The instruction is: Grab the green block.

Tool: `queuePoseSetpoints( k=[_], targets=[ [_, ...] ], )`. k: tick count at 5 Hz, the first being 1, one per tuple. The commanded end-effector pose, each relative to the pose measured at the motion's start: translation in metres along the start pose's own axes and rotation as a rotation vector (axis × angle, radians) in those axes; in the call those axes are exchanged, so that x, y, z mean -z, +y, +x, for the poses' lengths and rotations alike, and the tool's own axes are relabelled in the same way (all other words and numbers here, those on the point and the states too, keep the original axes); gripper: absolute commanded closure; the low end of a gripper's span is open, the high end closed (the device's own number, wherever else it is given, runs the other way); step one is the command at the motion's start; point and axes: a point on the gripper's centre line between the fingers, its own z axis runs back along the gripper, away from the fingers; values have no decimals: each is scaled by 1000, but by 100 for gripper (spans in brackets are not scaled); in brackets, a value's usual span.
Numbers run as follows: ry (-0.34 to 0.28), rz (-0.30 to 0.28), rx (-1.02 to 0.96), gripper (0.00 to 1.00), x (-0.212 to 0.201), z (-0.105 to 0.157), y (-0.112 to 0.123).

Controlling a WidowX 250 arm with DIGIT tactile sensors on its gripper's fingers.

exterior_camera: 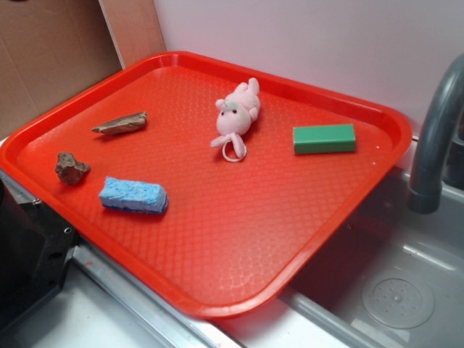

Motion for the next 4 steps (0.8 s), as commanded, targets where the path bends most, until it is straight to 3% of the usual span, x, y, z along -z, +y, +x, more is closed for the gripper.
queuePoseSetpoints(
  k=[1,2,3,4],
  targets=[
    [0,0,0,0,0,0,0],
    [-79,59,200,0,31,48,-5],
    [-132,16,417,0,63,93,-41],
    [-168,-50,539,0,91,122,-63]
  ],
)
